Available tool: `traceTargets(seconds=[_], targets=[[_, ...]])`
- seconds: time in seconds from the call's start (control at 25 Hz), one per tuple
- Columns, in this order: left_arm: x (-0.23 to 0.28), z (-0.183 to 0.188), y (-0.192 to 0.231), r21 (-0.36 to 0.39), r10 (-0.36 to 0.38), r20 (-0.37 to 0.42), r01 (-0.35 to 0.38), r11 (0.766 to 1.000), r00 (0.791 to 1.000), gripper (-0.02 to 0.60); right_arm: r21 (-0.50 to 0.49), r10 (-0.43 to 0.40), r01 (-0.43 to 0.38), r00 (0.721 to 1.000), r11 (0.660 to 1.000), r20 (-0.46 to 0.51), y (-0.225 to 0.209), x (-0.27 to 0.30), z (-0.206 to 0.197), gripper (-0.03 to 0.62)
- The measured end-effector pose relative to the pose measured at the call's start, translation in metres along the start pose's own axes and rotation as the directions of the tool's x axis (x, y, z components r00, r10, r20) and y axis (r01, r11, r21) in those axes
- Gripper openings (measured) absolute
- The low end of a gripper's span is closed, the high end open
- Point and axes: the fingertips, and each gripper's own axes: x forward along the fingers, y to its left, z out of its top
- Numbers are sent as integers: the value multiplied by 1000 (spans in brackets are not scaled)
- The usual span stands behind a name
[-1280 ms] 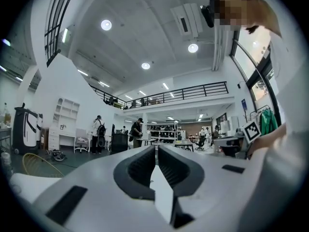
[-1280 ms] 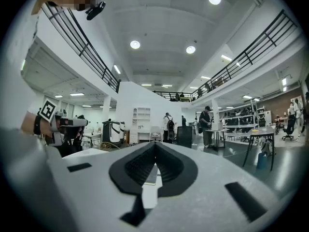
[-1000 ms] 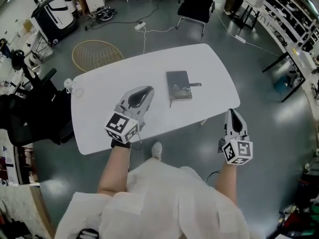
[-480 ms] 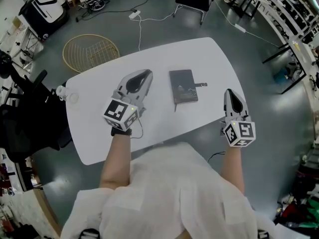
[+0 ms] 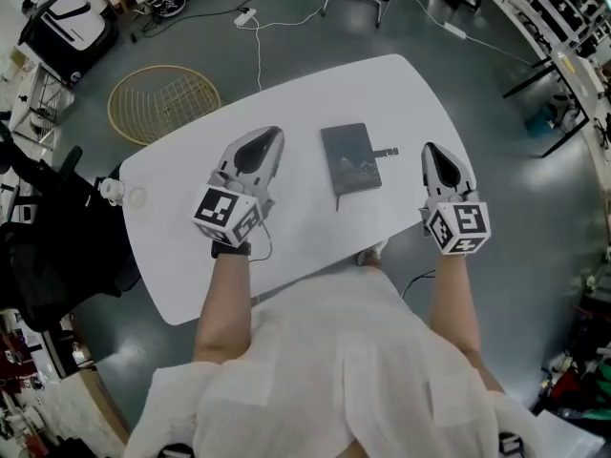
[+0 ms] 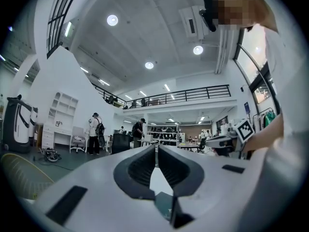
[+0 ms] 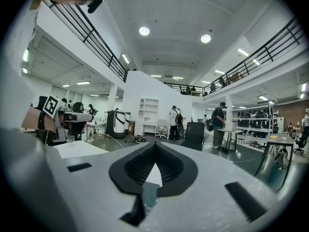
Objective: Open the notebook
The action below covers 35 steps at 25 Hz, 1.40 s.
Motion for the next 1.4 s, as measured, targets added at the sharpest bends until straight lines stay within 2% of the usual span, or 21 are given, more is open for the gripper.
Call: traceTargets(seconds=[0.36,0.48,0.68,0.84,1.04,1.24,1.4], targets=[[25,-3,10,-11,60,-12,-60,998,998,15,30,56,-56,998,998,-13,-23,28,-7,5],[33,-10,17,-38,85,-12,-85,996,996,15,35,88,-87,996,996,-19,-24,44,-12,5],[50,-21,30,-21,104,-3,-104,994,995,18,31,139,-137,989,990,-49,-17,75,-24,5],[54,-34,37,-42,163,-10,-163,986,987,79,49,169,-166,983,985,-74,-13,88,-42,5],[67,-51,34,-50,166,-41,-168,984,985,81,66,186,-179,977,982,-105,-14,105,-68,5],[82,-64,29,-55,110,-53,-113,992,992,57,72,183,-174,971,982,-153,-15,120,-91,5],[90,-78,25,-72,100,-72,-105,992,992,57,95,217,-201,954,975,-207,-10,126,-116,9]])
